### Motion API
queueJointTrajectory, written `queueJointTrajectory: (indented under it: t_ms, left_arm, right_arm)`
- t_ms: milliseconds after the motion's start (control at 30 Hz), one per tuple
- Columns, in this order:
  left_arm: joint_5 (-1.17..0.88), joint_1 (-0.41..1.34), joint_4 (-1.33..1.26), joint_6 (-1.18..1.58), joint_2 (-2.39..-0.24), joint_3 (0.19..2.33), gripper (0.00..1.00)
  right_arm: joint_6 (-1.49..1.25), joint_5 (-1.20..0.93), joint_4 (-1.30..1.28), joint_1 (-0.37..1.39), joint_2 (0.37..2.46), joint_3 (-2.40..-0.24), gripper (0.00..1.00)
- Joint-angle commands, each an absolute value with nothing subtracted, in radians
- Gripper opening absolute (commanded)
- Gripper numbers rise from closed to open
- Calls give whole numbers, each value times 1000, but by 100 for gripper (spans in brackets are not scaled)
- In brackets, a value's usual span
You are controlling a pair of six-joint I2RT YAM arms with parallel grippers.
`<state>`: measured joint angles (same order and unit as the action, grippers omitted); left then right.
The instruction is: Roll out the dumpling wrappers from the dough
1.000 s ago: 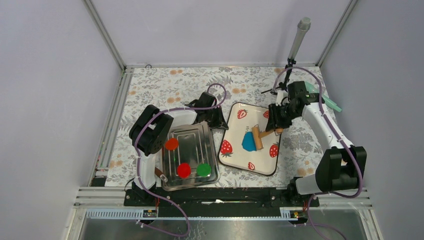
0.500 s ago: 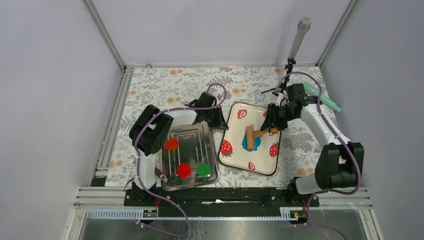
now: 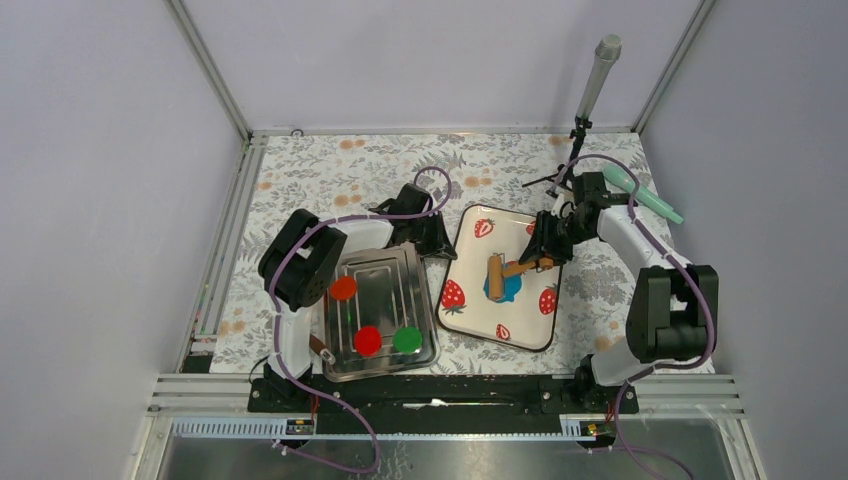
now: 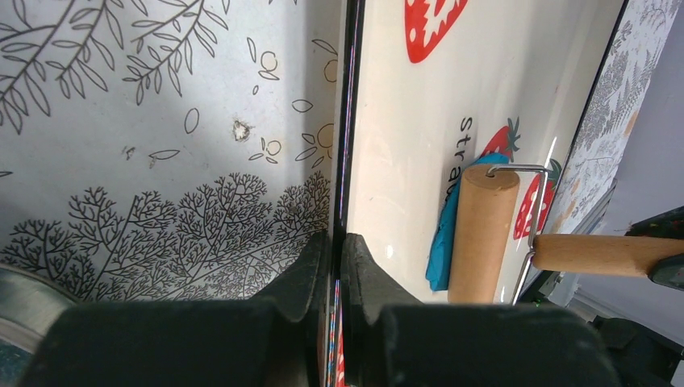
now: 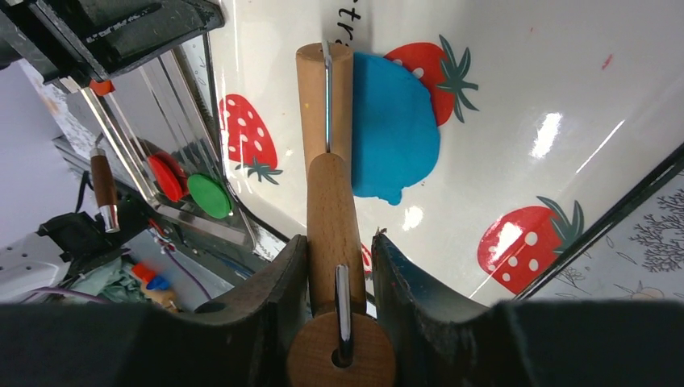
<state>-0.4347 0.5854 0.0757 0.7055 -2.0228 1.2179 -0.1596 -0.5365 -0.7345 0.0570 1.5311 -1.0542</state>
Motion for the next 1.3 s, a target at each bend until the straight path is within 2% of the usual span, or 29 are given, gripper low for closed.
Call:
queueJointTrajectory:
  t_ms: [0,433,667,767,900,1067,1267]
  left_arm:
    - [-352,566,146,696,-2064,1196,0]
    - [-345,565,140,696,-2048,1181,0]
    - [-351,566,135,700,-2051,1186,0]
    - [-356,566,133,703,-2057,1188,0]
    - [-356,566,139,700,-2063,1193,0]
    - [-354,566,139,703,-2060,1191,0]
    - [-354,566,137,707,-2062,1192,0]
  right_arm:
    - [-121,-267,-732,63,1659,-983,0]
    - [-150,-319,-694,81,1743,-985,0]
    - [-169,-886,-679,152,1675,-1149,0]
    - [-160,-1005,-726,170,1632,-1263,0]
    - [116,-876,-975,171,1593,-1445,0]
    - [598,-495,-1231,231,1604,-1593,0]
    - [773,-166,-1059,365,1477,-1428,0]
